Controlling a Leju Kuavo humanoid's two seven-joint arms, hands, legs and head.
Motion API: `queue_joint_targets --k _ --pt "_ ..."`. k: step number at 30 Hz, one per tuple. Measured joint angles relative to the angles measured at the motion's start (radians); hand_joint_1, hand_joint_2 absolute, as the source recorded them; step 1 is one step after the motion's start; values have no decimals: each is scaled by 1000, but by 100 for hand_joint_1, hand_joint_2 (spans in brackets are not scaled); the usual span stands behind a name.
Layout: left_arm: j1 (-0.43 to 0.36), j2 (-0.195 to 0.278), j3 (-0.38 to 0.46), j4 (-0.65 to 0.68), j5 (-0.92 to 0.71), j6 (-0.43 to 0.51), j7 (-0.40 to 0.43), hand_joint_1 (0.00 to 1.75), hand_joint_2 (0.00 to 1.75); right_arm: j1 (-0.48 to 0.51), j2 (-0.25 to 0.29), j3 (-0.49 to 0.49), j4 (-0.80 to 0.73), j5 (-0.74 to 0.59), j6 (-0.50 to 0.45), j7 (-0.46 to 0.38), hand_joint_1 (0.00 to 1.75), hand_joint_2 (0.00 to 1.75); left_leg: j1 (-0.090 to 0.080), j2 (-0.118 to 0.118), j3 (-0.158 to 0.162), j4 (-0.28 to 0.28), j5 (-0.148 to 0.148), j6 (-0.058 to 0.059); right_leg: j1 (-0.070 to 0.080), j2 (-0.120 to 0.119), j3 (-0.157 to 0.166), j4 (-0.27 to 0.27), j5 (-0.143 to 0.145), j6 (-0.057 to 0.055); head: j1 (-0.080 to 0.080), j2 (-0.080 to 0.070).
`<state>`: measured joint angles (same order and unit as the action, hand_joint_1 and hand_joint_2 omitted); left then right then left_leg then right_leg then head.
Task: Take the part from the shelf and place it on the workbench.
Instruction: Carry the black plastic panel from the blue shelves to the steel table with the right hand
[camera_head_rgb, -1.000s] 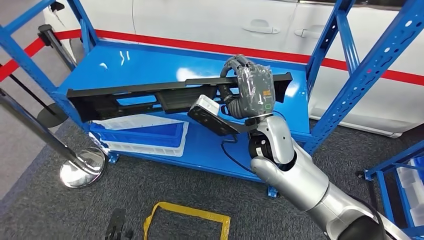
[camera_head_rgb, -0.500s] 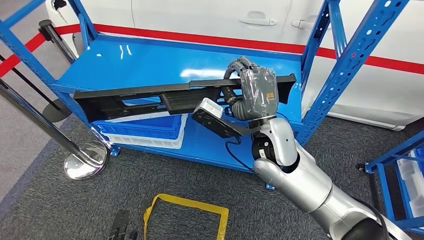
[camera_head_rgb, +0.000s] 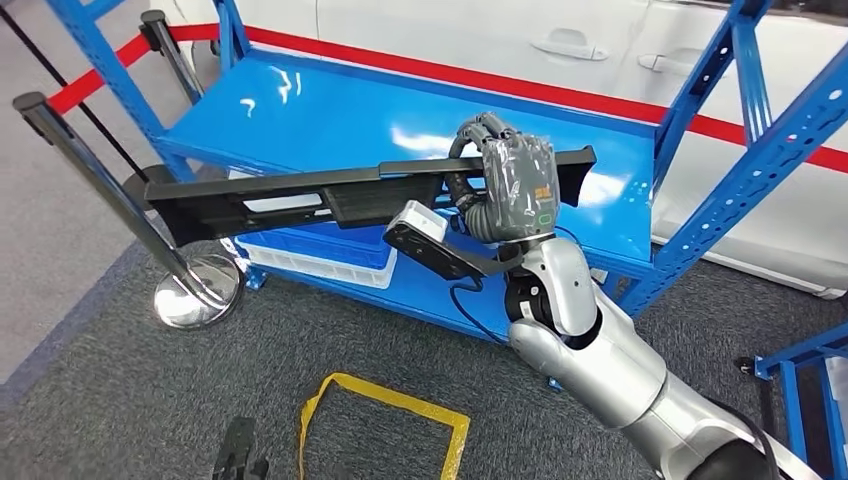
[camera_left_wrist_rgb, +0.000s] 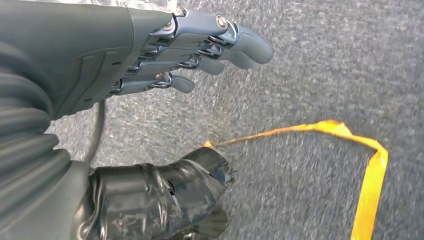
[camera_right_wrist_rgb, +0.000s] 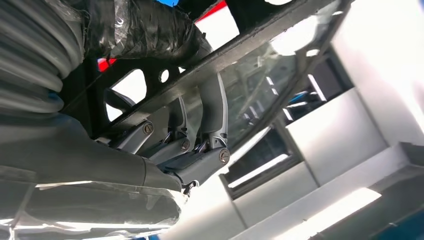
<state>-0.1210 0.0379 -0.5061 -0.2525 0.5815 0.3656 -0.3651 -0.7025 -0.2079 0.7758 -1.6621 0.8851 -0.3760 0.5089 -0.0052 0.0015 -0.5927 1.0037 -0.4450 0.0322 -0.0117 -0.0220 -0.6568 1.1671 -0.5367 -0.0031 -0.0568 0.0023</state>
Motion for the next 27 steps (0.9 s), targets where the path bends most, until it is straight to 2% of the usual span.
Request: queue_joint_targets --k 2,3,4,5,7,8,9,10,11,12,14,15,16,17,18,19,20,21,23,24,25,27 --pt "-2 0 -3 0 -1 -2 -5 0 175 2 -2 -1 -2 3 7 -1 175 175 -1 -18 -1 2 1 5 1 16 -61 124 -47 -1 3 0" --pt "-3 1 -4 0 -1 -2 -7 0 175 3 -4 -1 -2 6 12 -1 175 175 -1 -29 -1 4 0 5 1 18 -79 156 -48 0 3 0" --pt "-3 1 -4 0 -2 -3 -9 0 175 4 -5 -1 -3 9 18 -1 175 175 0 -41 -2 8 -1 5 0 19 -79 151 -29 0 3 0" --pt "-4 1 -5 0 -2 -4 -11 0 175 4 -6 -1 -4 13 23 0 175 175 1 -54 -2 13 -4 4 -1 23 -61 109 5 0 3 0" --pt "-5 1 -6 0 -4 -6 -14 0 175 4 -8 -1 -8 18 32 1 175 175 3 -78 -7 30 -13 -2 -6 58 -9 -10 65 0 3 0" --pt "-6 0 -6 0 -4 -6 -15 0 175 2 -8 -1 -12 20 35 2 175 175 4 -89 -15 39 -16 -6 -9 78 10 -52 77 1 3 0" --pt "-8 0 -7 0 -5 -6 -15 0 175 1 -9 -1 -15 21 37 2 175 175 6 -99 -24 46 -16 -11 -10 92 18 -72 77 1 3 0" --pt "-9 1 -7 0 -5 -6 -16 0 175 1 -9 -1 -18 23 38 2 175 175 9 -108 -32 48 -14 -16 -9 94 19 -78 74 1 3 0" --pt "-8 1 -8 0 -6 -7 -16 0 175 0 -10 -1 -20 24 39 3 175 175 12 -118 -38 48 -10 -21 -8 85 20 -82 75 -2 3 0" --pt "-7 1 -10 0 -6 -8 -16 0 175 0 -10 -1 -21 25 41 3 175 175 13 -114 -42 50 -11 -26 -8 74 21 -87 77 -6 3 0" --pt "-5 1 -13 0 -7 -10 -18 0 175 -3 -11 -1 -24 27 45 4 175 175 12 -75 -64 92 -35 -36 -10 50 28 -97 81 -14 -4 0" --pt "-6 0 -14 0 -8 -12 -18 0 175 -5 -11 -1 -27 28 47 4 175 175 12 -46 -87 140 -59 -41 -9 38 31 -100 81 -17 -7 0" --pt "-8 0 -15 0 -8 -13 -19 0 175 -6 -11 -1 -29 29 49 4 175 175 14 -28 -118 201 -84 -46 -8 26 32 -101 80 -18 -10 0" --pt "-10 0 -16 0 -9 -14 -20 0 175 -7 -11 -1 -30 30 51 4 175 175 16 -19 -149 260 -103 -50 -7 13 32 -101 79 -20 -10 0" --pt "-11 0 -17 0 -10 -16 -21 0 175 -7 -11 -1 -30 31 52 4 175 175 18 -15 -170 295 -108 -52 -6 0 33 -101 78 -20 -10 0" --pt "-11 0 -19 0 -11 -18 -21 0 175 -6 -12 -1 -31 32 52 4 175 175 19 -13 -175 298 -97 -53 -5 -13 33 -101 77 -20 -10 0" --pt "-11 0 -21 0 -13 -20 -21 0 175 -6 -12 -1 -32 34 52 4 175 175 20 -8 -159 260 -69 -53 -5 -24 34 -101 76 -20 -10 0" --pt "-11 0 -22 0 -15 -22 -21 0 175 -6 -12 -1 -35 37 51 4 175 175 20 3 -128 195 -33 -52 -5 -35 36 -101 74 -18 -10 0" --pt "-12 1 -25 0 -18 -28 -21 0 175 -6 -12 -1 -43 44 51 4 175 175 10 38 -66 73 9 -46 -2 -54 40 -103 72 -13 -10 0" --pt "-13 1 -27 0 -19 -31 -21 0 175 -6 -13 -1 -47 47 51 4 175 175 4 48 -52 43 14 -40 0 -61 42 -104 71 -9 -9 0" --pt "-14 2 -28 0 -19 -34 -21 0 175 -6 -14 -1 -50 50 51 4 175 175 -1 49 -48 34 11 -35 1 -70 44 -106 70 -5 -9 0" --pt "-11 4 -30 0 -19 -37 -20 0 175 -6 -15 -1 -54 52 52 4 175 175 -1 29 -46 26 15 -22 2 -80 50 -108 67 5 -8 0"
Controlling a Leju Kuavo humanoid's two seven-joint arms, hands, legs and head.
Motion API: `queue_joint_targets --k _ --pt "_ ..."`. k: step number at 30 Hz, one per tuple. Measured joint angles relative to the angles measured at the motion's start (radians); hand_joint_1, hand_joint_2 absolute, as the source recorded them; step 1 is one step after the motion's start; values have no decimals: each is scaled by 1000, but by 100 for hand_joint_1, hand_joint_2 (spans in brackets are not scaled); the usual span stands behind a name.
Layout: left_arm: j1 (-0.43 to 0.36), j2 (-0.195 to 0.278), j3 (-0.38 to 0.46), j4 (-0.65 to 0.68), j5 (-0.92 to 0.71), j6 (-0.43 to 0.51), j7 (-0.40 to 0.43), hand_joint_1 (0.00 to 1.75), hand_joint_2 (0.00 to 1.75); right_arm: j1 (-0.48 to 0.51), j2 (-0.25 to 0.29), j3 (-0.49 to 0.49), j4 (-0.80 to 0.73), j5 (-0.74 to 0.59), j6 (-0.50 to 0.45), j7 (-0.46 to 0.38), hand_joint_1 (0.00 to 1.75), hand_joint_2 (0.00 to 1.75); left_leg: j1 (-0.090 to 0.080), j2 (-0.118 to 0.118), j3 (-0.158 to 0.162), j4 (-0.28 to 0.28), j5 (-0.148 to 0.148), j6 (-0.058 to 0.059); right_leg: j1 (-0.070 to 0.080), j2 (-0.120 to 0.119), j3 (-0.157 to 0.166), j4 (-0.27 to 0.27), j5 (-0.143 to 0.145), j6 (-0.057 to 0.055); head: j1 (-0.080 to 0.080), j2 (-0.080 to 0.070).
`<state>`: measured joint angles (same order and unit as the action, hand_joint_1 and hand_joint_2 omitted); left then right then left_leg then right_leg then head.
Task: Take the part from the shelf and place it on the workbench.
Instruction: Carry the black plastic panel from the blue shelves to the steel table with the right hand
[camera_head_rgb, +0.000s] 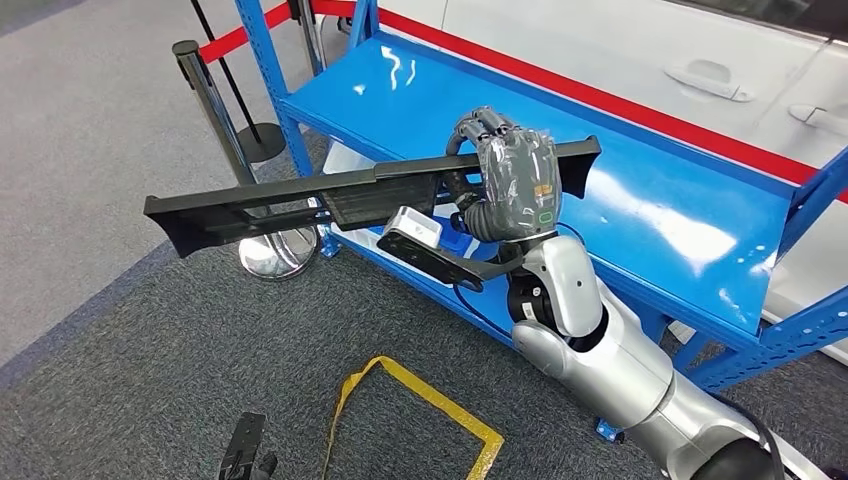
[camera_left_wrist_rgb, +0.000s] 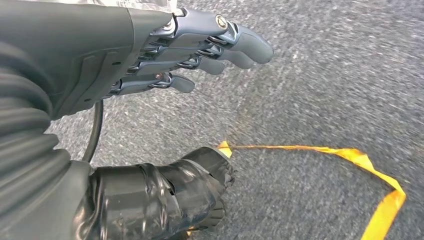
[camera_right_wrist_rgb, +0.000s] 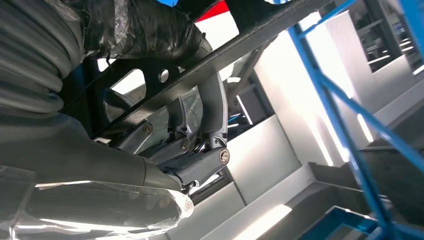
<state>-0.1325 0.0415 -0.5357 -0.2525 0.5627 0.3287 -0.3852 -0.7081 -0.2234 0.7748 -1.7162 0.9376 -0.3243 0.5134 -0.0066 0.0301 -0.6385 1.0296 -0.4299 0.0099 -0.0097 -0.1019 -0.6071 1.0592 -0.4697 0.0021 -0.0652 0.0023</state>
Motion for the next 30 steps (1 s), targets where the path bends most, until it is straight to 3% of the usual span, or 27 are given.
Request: queue_joint_targets --k 2,4,6,7,8,9,11,13,14,16,18,20,22,23,25,27,29,30 --pt "2 2 0 0 -1 0 1 0 175 1 -2 0 -4 3 -1 1 175 175 4 -18 10 -12 5 12 -4 34 -7 28 -23 8 2 0" --pt "1 3 -1 0 -4 0 2 0 175 2 -3 -2 -9 9 -5 1 175 175 6 -36 16 -17 8 23 -5 82 -56 132 -79 7 6 0" --pt "0 5 -2 0 -8 1 5 0 175 7 -4 -4 -11 17 -12 1 175 175 5 -58 15 -16 8 29 -2 96 -121 258 -125 3 8 0" --pt "0 5 -2 0 -9 2 6 0 175 12 -5 -4 -11 21 -16 1 175 175 4 -72 15 -15 8 29 -1 98 -136 283 -122 2 9 0" --pt "0 6 -2 0 -11 2 7 0 175 16 -6 -4 -12 25 -20 0 175 175 3 -86 15 -13 8 29 -1 100 -133 270 -100 -1 9 0" --pt "0 6 -3 0 -13 3 8 0 175 18 -8 -5 -13 28 -23 0 175 175 4 -101 15 -9 7 28 -1 108 -109 214 -61 -4 9 0" --pt "-1 6 -5 0 -16 4 10 0 175 20 -9 -7 -17 34 -26 -1 175 175 5 -127 12 2 1 23 -4 152 -47 81 -3 -9 8 0" --pt "-2 7 -7 0 -18 6 13 0 175 20 -9 -9 -23 36 -30 -2 175 175 8 -148 1 10 -1 15 -6 183 -17 17 11 -9 6 0" --pt "-2 9 -8 0 -18 7 14 0 175 20 -9 -10 -25 36 -32 -2 175 175 10 -158 -4 11 1 11 -5 182 -16 13 11 -8 5 0" --pt "1 12 -11 0 -21 10 17 0 175 21 -10 -11 -26 36 -33 -2 175 175 12 -169 -11 11 3 3 -7 157 -14 9 14 -14 6 0" --pt "3 14 -15 0 -26 13 22 0 175 21 -10 -13 -29 36 -33 -2 175 175 6 -126 -30 48 -20 -8 -12 130 -9 1 16 -22 -3 0" --pt "2 13 -19 0 -31 14 27 0 175 21 -9 -17 -32 36 -32 -2 175 175 5 -63 -82 156 -73 -19 -10 104 -6 -2 16 -26 -13 0" --pt "2 14 -22 0 -33 14 30 0 175 24 -10 -20 -33 36 -31 -2 175 175 10 -41 -138 264 -109 -24 -7 77 -6 -1 13 -28 -14 0" --pt "3 14 -23 0 -33 15 31 0 175 26 -10 -21 -33 36 -30 -2 175 175 10 -38 -145 274 -101 -24 -7 63 -5 -1 11 -28 -14 0" --pt "3 15 -25 0 -33 16 32 0 175 29 -10 -22 -34 36 -29 -2 175 175 9 -24 -96 176 -37 -19 -6 37 0 -2 7 -27 -14 0" --pt "1 17 -26 0 -33 16 31 0 175 29 -10 -24 -38 36 -29 -2 175 175 -3 18 -25 43 8 -6 -2 17 8 -4 2 -23 -14 0" --pt "-1 18 -27 0 -33 17 31 0 175 29 -11 -27 -41 36 -29 -1 175 175 -15 37 -1 -6 9 6 2 -3 13 -9 -1 -16 -13 0" --pt "-1 18 -28 0 -33 17 30 0 175 29 -11 -28 -42 36 -29 -1 175 175 -16 26 -1 -10 11 12 4 -13 17 -12 -2 -12 -13 0"
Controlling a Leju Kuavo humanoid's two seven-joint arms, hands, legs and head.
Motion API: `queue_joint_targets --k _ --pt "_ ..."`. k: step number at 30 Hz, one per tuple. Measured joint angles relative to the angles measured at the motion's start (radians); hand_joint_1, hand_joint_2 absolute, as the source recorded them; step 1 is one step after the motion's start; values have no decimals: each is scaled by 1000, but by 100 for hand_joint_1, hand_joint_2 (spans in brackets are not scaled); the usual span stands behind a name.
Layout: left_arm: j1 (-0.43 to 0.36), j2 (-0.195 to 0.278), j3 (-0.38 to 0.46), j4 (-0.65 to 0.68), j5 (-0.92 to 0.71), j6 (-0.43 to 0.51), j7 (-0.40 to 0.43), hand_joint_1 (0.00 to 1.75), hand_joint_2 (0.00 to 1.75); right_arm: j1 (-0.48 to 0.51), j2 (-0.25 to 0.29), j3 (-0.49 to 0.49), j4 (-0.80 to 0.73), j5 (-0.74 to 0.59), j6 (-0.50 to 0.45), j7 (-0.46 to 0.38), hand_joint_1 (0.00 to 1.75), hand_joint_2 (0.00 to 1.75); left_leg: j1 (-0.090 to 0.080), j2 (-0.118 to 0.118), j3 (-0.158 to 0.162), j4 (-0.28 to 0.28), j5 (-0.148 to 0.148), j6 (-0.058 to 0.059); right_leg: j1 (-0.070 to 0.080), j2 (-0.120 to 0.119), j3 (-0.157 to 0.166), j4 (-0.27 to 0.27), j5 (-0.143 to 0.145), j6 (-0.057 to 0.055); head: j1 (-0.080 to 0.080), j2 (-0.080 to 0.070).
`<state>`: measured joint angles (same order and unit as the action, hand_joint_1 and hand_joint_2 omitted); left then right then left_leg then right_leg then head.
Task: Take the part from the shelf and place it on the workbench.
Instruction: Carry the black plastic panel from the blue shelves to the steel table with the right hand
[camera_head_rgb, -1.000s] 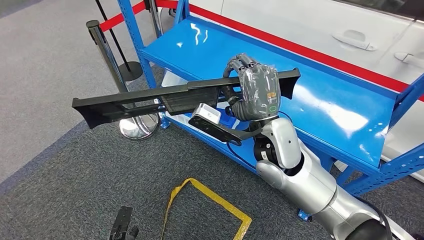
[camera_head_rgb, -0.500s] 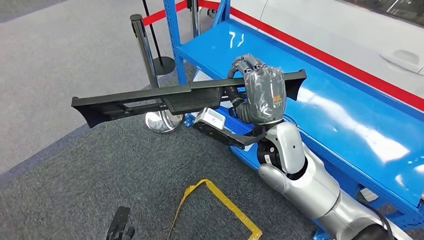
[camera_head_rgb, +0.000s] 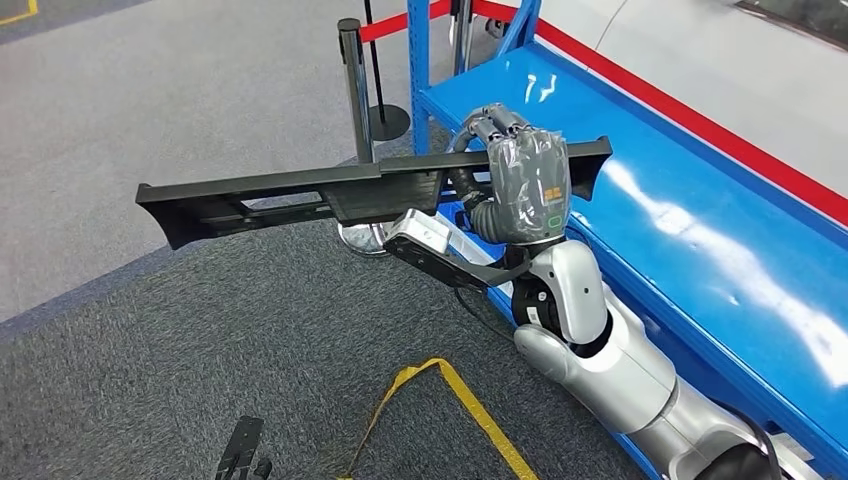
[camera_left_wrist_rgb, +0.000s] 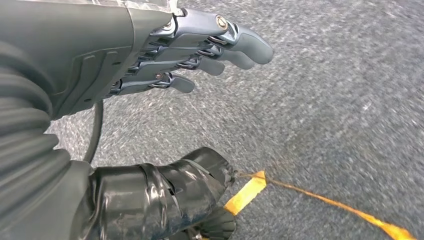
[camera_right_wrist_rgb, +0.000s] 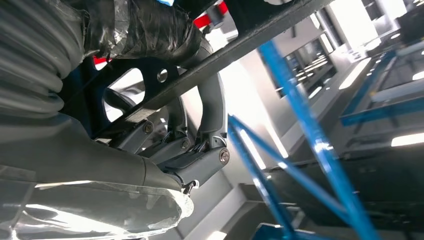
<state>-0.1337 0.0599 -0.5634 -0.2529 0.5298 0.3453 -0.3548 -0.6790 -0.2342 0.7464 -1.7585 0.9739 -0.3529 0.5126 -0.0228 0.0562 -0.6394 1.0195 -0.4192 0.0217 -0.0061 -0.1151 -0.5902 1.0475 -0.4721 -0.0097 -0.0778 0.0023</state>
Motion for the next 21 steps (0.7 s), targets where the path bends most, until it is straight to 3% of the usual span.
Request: queue_joint_targets --k 1,2,5,7,9,10,12,13,14,16,17,18,20,21 --pt "2 1 -1 0 0 0 0 0 175 0 0 -1 -1 0 0 0 175 175 4 -11 4 -5 2 4 0 -2 3 0 -4 5 1 0" --pt "3 1 -2 0 0 0 0 0 175 0 -1 -1 -2 0 0 0 175 175 8 -22 9 -11 4 8 -2 12 2 9 -11 10 2 0" --pt "0 1 -5 0 0 0 -1 0 175 0 -3 -6 -6 0 0 0 175 175 15 -52 21 -22 9 25 -5 89 -49 122 -69 17 9 0" --pt "-3 1 -6 0 0 0 -1 0 175 1 -4 -8 -7 0 0 0 175 175 14 -60 21 -22 10 32 -6 102 -79 178 -94 16 12 0" --pt "-4 1 -7 0 0 0 -2 0 175 4 -6 -9 -6 0 2 0 175 175 15 -73 21 -20 9 32 -6 105 -100 207 -94 17 11 0" --pt "-4 1 -9 0 2 -1 -3 0 175 6 -8 -10 -6 0 5 0 175 175 16 -96 21 -14 5 29 -8 113 -98 184 -62 19 11 0" --pt "-5 1 -11 0 5 -2 -4 0 175 9 -13 -12 -8 0 10 0 175 175 19 -151 13 10 -8 18 -17 163 -79 107 -1 22 10 0" --pt "-6 1 -11 0 6 -3 -5 0 175 9 -13 -13 -9 1 11 0 175 175 22 -171 6 21 -13 11 -20 183 -53 46 27 22 10 0" --pt "-6 1 -11 0 6 -4 -5 0 175 9 -14 -14 -11 2 12 0 175 175 24 -183 -1 26 -14 5 -19 195 -47 33 23 20 10 0" --pt "-4 3 -12 0 7 -5 -3 0 175 8 -14 -15 -12 4 13 0 175 175 30 -201 -10 25 -11 -6 -16 176 -44 27 25 12 12 0" --pt "-1 3 -12 0 6 -6 -1 0 175 6 -15 -15 -13 5 15 0 175 175 29 -190 -14 30 -15 -12 -18 165 -40 23 26 7 10 0" --pt "0 3 -13 0 4 -6 2 0 175 4 -15 -16 -14 7 18 0 175 175 27 -164 -25 52 -27 -19 -20 153 -36 18 27 0 5 0" --pt "-5 1 -15 0 -2 -7 7 0 175 0 -15 -16 -17 11 27 1 175 175 26 -97 -73 148 -73 -31 -20 128 -30 11 27 -8 -5 0" --pt "-8 1 -16 0 -4 -7 10 0 175 -2 -15 -16 -17 14 32 1 175 175 30 -78 -107 211 -97 -36 -19 114 -28 11 26 -10 -8 0"
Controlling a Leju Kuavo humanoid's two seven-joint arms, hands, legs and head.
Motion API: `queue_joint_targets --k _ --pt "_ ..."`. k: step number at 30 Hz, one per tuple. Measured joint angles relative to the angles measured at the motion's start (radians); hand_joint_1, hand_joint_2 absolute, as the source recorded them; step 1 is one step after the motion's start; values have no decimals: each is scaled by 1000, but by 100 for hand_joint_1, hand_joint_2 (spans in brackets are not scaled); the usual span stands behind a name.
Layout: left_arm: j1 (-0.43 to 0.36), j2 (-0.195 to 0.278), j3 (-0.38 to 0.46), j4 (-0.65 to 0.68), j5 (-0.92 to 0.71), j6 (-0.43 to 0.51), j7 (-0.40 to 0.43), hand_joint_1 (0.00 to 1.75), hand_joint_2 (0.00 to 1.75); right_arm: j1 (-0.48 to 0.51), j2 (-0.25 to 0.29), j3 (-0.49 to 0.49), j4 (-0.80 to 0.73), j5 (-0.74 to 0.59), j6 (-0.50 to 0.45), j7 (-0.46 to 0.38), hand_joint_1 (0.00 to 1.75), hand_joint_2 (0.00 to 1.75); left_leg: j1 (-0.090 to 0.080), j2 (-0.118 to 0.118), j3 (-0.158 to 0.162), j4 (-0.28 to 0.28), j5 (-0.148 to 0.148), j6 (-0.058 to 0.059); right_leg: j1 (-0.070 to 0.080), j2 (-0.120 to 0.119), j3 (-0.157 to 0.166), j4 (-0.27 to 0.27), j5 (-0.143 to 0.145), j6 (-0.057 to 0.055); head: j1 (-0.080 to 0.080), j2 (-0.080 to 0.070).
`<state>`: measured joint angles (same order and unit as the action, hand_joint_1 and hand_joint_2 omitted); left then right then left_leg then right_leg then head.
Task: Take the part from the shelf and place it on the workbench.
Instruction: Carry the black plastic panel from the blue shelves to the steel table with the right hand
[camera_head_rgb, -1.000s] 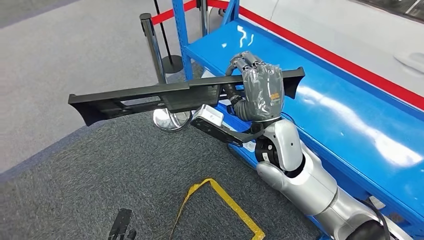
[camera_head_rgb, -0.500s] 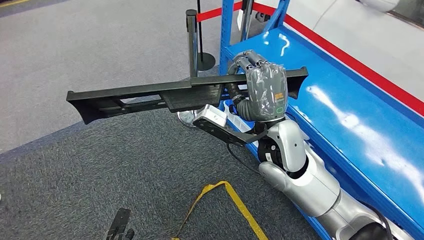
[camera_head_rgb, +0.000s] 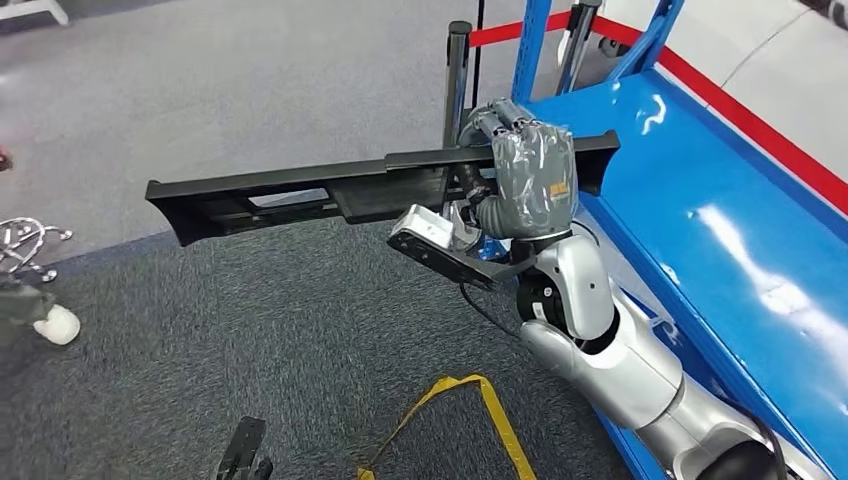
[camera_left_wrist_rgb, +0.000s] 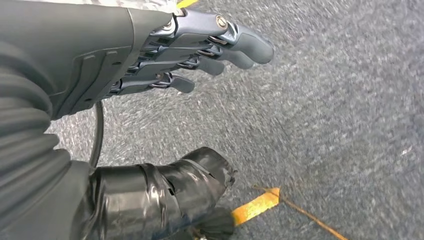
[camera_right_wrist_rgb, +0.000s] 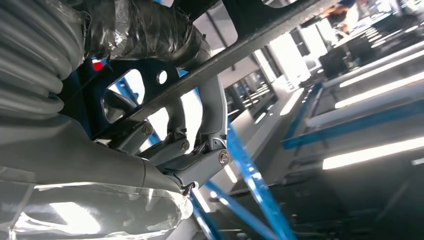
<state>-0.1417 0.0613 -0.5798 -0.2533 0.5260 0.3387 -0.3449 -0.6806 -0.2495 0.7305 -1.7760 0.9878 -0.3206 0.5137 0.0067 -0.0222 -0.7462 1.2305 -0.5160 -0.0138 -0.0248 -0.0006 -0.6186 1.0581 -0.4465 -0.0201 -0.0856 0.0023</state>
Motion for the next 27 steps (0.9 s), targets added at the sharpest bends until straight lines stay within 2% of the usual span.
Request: queue_joint_targets --k 1,2,3,4,6,7,8,10,11,12,13,15,16,17,18,19,20,21,22,23,25,27 --pt "-2 0 -2 0 -1 0 2 0 175 0 0 0 0 2 4 0 175 175 3 8 -28 48 -13 -3 1 -13 1 0 -2 0 0 0" --pt "-2 0 -3 0 -2 0 2 0 175 1 0 0 0 2 6 1 175 175 4 11 -41 67 -9 -5 1 -26 2 0 -4 0 0 0" --pt "-2 0 -4 0 -2 0 3 0 175 2 0 0 0 3 7 1 175 175 5 14 -34 47 12 -5 2 -39 4 0 -7 1 0 0" --pt "-1 0 -5 0 -2 0 3 0 175 1 0 0 0 3 7 1 175 175 5 20 -8 -8 47 -3 2 -51 9 0 -10 2 0 0" --pt "-3 1 -5 0 -2 -1 4 0 175 -1 0 0 -2 4 8 1 175 175 -3 57 61 -143 100 8 6 -74 18 -2 -17 6 0 0" --pt "-5 1 -5 0 -2 -3 4 0 175 -2 0 0 -2 4 9 2 175 175 -9 71 82 -185 110 15 8 -83 22 -5 -19 10 0 0" --pt "-7 1 -5 0 -2 -4 4 0 175 -3 0 0 -3 5 10 3 175 175 -15 78 91 -204 109 22 10 -92 26 -7 -21 15 1 0" --pt "-7 3 -5 0 -2 -7 5 0 175 -3 0 0 -5 5 11 5 175 175 -17 60 95 -211 109 33 14 -109 33 -14 -25 26 1 0" --pt "-5 3 -5 0 -2 -8 6 0 175 -3 0 0 -6 5 11 6 175 175 -14 49 101 -218 112 37 14 -106 36 -12 -30 31 2 0" --pt "-3 4 -5 0 -2 -9 8 0 175 -4 0 0 -8 4 12 7 175 175 -11 40 108 -226 113 43 14 -90 33 2 -41 34 5 0" --pt "-3 4 -5 0 -2 -10 10 0 175 -5 0 0 -9 1 14 9 175 175 -8 32 116 -233 115 50 13 -67 18 39 -62 37 9 0" --pt "-6 4 -6 0 0 -12 12 0 175 -4 -1 -1 -10 -40 31 14 175 175 -6 19 121 -235 113 61 12 -20 -46 165 -116 36 17 0" --pt "-8 5 -6 0 3 -13 13 0 175 -3 -1 -1 -9 -89 45 19 175 175 -6 11 122 -234 112 64 12 -10 -82 225 -133 36 19 0" --pt "-7 5 -6 0 6 -15 12 0 175 -1 -1 -1 -8 -152 59 26 175 175 -7 2 123 -232 110 64 12 -5 -105 257 -132 37 20 0" --pt "-6 5 -6 0 10 -16 11 0 175 -1 0 0 -5 -217 69 31 175 175 -6 -8 123 -228 107 64 11 -4 -112 251 -111 38 20 0" --pt "-4 6 -6 0 13 -17 10 0 175 -3 0 0 -2 -269 74 34 175 175 -6 -16 124 -222 102 61 9 -3 -101 209 -74 39 21 0" --pt "-1 6 -6 0 15 -18 9 0 175 -7 0 0 1 -306 75 36 175 175 -6 -24 122 -214 96 58 6 0 -79 145 -33 38 22 0" --pt "1 6 -6 0 16 -19 6 0 175 -11 0 0 4 -330 75 36 175 175 -7 -30 118 -202 89 53 4 7 -55 84 -5 38 23 0" --pt "3 6 -6 0 16 -21 4 0 175 -16 1 0 7 -348 74 36 175 175 -8 -34 111 -192 83 47 3 12 -39 42 11 36 23 0" --pt "3 7 -6 0 16 -24 1 0 175 -19 2 0 9 -361 71 37 175 175 -8 -38 105 -185 79 42 4 17 -31 20 13 33 23 0" --pt "4 10 -6 0 15 -31 0 0 175 -22 2 0 15 -358 61 44 175 175 -7 -43 100 -185 78 32 5 17 -29 15 9 24 22 0" --pt "7 12 -6 0 14 -35 0 0 175 -26 2 0 20 -324 47 56 175 175 -6 -32 96 -173 69 20 2 12 -22 6 9 13 19 0"
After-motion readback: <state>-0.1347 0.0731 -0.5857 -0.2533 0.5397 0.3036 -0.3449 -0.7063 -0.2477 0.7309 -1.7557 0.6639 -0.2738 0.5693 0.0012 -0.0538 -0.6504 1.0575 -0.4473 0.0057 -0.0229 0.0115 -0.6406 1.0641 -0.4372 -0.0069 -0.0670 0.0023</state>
